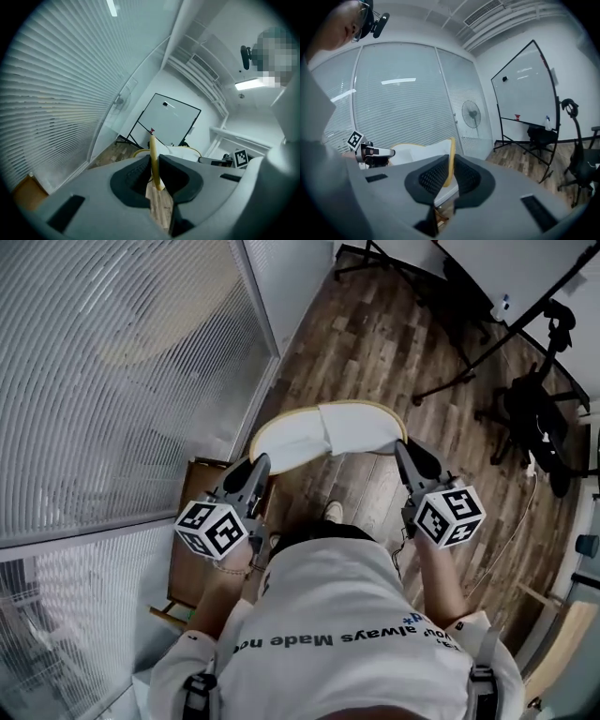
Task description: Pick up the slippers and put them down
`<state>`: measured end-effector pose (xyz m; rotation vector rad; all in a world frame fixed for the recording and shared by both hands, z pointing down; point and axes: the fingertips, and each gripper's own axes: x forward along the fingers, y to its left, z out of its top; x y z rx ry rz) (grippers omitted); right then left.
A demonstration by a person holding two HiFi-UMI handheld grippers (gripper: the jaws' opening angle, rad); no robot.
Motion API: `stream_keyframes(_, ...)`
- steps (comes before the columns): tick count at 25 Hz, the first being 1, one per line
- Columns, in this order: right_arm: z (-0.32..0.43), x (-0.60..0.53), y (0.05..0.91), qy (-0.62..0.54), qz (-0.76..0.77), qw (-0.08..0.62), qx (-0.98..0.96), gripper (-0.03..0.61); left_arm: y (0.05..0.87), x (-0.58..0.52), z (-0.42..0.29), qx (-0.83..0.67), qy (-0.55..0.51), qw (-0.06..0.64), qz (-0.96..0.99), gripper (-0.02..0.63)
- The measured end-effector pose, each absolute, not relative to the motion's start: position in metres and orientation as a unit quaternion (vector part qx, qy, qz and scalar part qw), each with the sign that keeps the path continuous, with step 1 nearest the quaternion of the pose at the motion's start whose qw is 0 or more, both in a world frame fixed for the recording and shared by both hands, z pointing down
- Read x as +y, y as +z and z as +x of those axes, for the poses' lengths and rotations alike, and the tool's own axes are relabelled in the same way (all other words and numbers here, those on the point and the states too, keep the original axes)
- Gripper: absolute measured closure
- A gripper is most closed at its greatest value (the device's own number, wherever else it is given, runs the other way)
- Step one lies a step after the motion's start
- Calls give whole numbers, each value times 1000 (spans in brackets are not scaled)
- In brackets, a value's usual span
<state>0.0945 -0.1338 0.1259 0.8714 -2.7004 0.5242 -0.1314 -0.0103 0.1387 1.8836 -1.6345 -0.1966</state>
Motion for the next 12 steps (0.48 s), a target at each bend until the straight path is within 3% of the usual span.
stream_keyframes(12, 190, -164, 128, 201, 404, 93, -888, 541, 138, -96, -57, -546, -33, 311, 778, 558)
